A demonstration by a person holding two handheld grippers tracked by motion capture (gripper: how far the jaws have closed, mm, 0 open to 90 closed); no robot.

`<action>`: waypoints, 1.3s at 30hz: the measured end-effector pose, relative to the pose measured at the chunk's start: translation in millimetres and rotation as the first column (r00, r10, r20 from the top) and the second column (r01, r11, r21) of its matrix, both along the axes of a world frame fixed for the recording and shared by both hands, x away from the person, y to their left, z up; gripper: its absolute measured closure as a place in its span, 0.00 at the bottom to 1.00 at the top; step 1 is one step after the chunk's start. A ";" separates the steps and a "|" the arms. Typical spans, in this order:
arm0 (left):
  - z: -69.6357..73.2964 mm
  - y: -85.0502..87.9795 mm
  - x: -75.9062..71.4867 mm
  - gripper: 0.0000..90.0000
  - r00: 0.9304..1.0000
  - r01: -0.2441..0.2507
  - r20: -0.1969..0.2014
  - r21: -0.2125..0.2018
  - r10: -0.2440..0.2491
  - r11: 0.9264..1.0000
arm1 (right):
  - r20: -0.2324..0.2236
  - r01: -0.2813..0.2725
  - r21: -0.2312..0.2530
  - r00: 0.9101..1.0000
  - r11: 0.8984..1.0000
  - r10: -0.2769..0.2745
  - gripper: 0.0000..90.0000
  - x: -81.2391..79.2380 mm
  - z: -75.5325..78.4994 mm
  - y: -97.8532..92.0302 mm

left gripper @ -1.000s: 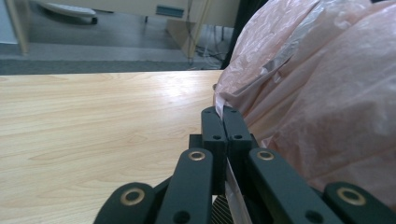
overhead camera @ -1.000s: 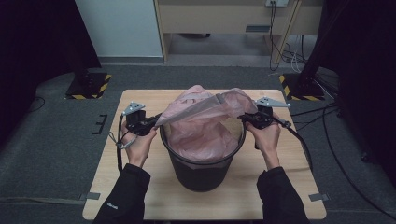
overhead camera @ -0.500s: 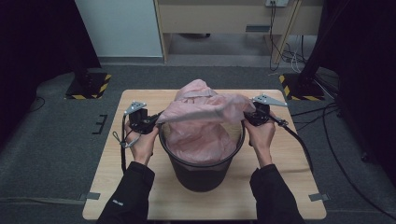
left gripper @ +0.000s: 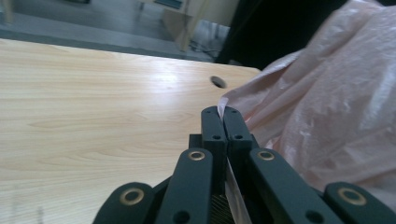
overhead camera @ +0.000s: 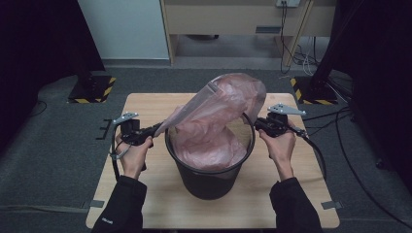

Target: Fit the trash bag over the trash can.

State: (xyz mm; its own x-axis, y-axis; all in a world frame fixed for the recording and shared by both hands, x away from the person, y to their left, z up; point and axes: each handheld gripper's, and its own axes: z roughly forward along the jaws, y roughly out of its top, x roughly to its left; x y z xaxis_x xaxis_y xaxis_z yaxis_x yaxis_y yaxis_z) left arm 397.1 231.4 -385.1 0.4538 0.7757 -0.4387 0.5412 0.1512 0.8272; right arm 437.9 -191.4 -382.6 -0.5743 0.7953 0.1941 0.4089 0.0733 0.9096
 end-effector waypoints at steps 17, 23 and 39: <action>24.2 28.6 -37.7 0.55 0.945 -0.053 0.315 -0.135 0.094 0.989 | 0.113 0.012 0.092 0.993 0.996 -0.022 0.57 -20.8 17.2 -25.9; 37.1 25.0 -53.1 0.50 0.915 -0.010 0.399 -0.115 0.056 0.993 | 0.182 0.037 0.149 0.981 0.988 -0.064 0.45 -26.0 26.9 -40.8; 55.3 -1.9 -76.3 0.42 0.870 0.101 0.484 0.010 -0.093 0.995 | 0.340 -0.021 0.149 0.940 0.989 -0.031 0.39 -55.4 55.6 -54.5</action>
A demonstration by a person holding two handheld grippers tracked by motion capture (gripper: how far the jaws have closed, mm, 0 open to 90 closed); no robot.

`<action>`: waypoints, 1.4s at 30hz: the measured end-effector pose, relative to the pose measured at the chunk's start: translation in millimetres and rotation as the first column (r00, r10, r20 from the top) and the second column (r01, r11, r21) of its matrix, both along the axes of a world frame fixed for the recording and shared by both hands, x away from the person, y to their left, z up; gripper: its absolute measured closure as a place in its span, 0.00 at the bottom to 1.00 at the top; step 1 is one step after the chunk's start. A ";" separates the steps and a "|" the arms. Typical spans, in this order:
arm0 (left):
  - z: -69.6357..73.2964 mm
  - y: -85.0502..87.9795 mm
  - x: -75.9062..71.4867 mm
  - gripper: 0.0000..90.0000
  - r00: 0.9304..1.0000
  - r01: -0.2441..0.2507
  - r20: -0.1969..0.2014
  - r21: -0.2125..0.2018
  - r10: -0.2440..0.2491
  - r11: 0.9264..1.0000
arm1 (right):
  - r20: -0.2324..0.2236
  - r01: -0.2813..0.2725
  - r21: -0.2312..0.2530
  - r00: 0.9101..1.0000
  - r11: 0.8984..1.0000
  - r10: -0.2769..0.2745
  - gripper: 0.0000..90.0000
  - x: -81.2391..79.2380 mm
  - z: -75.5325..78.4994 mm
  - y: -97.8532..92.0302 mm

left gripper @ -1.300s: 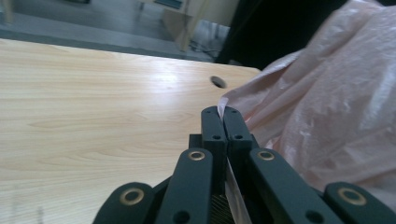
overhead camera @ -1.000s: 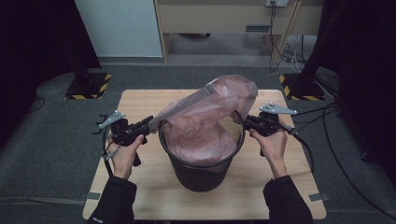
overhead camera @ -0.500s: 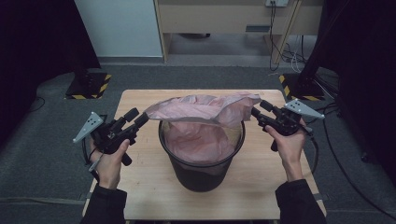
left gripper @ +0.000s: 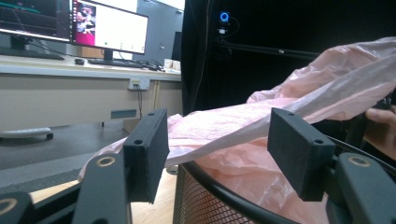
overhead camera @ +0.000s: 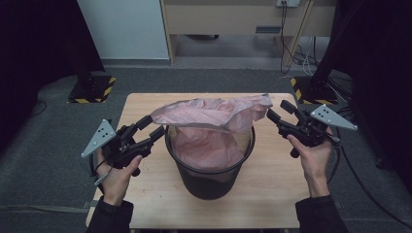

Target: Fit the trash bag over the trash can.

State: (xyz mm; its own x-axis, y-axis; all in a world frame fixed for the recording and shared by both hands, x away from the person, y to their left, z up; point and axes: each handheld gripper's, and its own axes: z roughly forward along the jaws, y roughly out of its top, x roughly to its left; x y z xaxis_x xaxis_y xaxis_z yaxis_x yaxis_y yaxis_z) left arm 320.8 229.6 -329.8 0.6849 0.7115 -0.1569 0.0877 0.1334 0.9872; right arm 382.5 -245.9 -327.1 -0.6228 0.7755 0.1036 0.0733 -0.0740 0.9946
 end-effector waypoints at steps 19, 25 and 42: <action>-1.0 -25.3 13.3 0.51 0.999 0.046 -0.021 0.113 -0.044 0.992 | 0.077 -0.136 -0.074 0.987 0.988 0.141 0.62 -0.9 29.7 31.0; -0.3 -30.6 12.8 0.68 0.998 0.067 -0.029 0.115 -0.064 0.991 | 0.055 -0.207 -0.048 0.976 0.977 0.210 0.96 -5.7 30.1 35.6; 2.4 -39.6 6.4 0.63 0.992 0.125 -0.032 0.145 -0.122 0.981 | 0.028 -0.214 -0.038 0.976 0.976 0.215 0.97 -5.9 29.8 36.9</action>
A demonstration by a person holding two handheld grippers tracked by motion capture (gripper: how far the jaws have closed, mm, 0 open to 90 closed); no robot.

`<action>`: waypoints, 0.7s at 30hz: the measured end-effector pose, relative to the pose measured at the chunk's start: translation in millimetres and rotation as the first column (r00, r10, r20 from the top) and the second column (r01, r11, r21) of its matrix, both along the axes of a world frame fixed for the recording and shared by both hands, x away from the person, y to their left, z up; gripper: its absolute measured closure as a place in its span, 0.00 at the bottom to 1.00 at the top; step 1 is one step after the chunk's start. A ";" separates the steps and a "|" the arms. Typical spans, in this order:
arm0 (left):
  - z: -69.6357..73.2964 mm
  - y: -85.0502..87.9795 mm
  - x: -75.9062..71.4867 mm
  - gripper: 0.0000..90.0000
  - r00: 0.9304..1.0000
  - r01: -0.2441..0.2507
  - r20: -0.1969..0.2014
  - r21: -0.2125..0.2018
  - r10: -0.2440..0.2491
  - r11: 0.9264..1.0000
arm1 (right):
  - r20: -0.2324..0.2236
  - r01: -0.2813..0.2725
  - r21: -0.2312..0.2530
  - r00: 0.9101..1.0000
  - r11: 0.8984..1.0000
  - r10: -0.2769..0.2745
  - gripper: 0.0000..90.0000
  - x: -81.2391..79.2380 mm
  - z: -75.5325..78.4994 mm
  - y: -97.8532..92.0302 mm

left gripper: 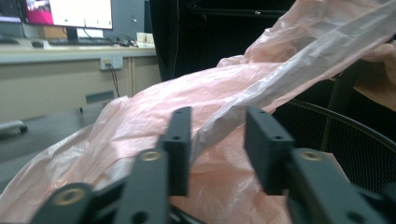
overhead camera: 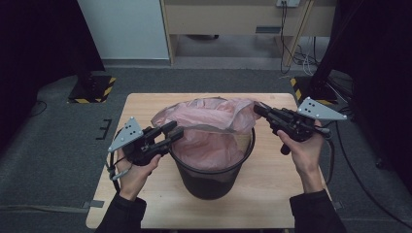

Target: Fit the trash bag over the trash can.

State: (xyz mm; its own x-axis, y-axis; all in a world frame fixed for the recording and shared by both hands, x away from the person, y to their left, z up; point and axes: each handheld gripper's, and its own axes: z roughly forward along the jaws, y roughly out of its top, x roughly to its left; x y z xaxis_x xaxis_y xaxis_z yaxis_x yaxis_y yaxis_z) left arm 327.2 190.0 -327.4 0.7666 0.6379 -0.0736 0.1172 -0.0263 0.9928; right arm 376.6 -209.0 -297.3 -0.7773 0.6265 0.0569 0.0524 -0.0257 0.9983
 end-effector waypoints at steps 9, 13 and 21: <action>9.5 -13.5 -0.8 0.54 0.999 -0.032 0.034 0.082 0.029 0.996 | -0.001 -0.006 -0.004 1.000 1.000 0.006 0.97 0.2 2.4 2.8; 11.1 -12.4 -0.2 0.87 0.999 -0.026 0.022 0.075 0.025 0.997 | -0.006 -0.006 -0.016 1.000 1.000 0.006 0.98 -1.7 0.6 2.0; 13.1 1.2 -15.8 1.00 1.000 0.001 -0.019 0.031 0.000 1.000 | -0.031 -0.020 -0.005 0.999 1.000 0.020 1.00 -14.5 -6.1 -10.2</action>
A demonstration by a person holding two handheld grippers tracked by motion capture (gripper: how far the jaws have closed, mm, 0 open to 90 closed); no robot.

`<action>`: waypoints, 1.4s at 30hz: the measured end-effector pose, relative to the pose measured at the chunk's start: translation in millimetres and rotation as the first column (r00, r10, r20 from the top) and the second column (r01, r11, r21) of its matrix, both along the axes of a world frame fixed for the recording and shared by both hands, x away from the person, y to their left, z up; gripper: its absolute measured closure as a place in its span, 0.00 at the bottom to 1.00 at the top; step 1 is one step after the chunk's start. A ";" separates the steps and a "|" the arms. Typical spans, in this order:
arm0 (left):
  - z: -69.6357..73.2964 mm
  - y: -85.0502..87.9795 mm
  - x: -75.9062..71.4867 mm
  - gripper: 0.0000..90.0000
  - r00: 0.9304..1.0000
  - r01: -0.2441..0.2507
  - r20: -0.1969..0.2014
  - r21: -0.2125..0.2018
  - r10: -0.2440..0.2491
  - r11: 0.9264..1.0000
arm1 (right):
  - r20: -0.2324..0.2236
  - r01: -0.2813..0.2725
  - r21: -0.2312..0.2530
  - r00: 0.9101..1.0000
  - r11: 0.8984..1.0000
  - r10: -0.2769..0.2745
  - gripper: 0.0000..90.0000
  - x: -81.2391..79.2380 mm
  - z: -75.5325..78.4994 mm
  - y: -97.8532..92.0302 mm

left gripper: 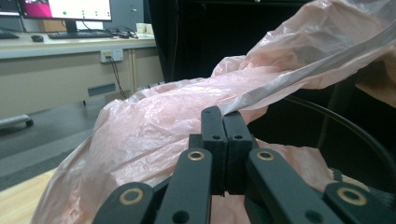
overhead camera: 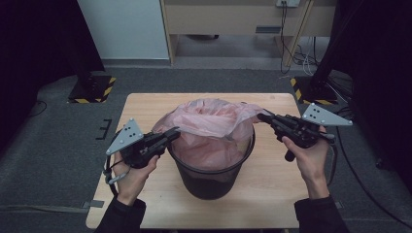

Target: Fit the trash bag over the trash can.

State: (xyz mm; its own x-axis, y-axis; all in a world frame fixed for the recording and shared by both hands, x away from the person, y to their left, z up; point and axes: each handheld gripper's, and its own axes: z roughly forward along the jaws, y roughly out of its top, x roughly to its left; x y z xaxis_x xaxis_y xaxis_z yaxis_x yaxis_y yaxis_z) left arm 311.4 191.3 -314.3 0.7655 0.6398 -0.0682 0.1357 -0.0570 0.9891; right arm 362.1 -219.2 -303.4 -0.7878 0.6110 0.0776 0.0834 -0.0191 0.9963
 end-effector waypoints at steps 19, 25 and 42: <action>-30.4 14.9 -48.6 1.00 0.999 0.032 -0.008 -0.038 -0.032 0.999 | -0.062 -0.072 0.034 0.995 0.997 0.074 1.00 -51.5 -48.3 -15.5; -36.8 15.2 -52.1 1.00 1.000 0.029 -0.009 -0.018 -0.029 0.999 | -0.100 -0.090 0.012 0.991 0.996 0.091 1.00 -52.6 -61.4 -11.9; -86.0 8.6 -38.3 1.00 0.990 0.026 -0.142 0.082 -0.015 0.996 | -0.176 -0.064 -0.098 0.983 0.993 0.046 1.00 -47.4 -100.0 -7.3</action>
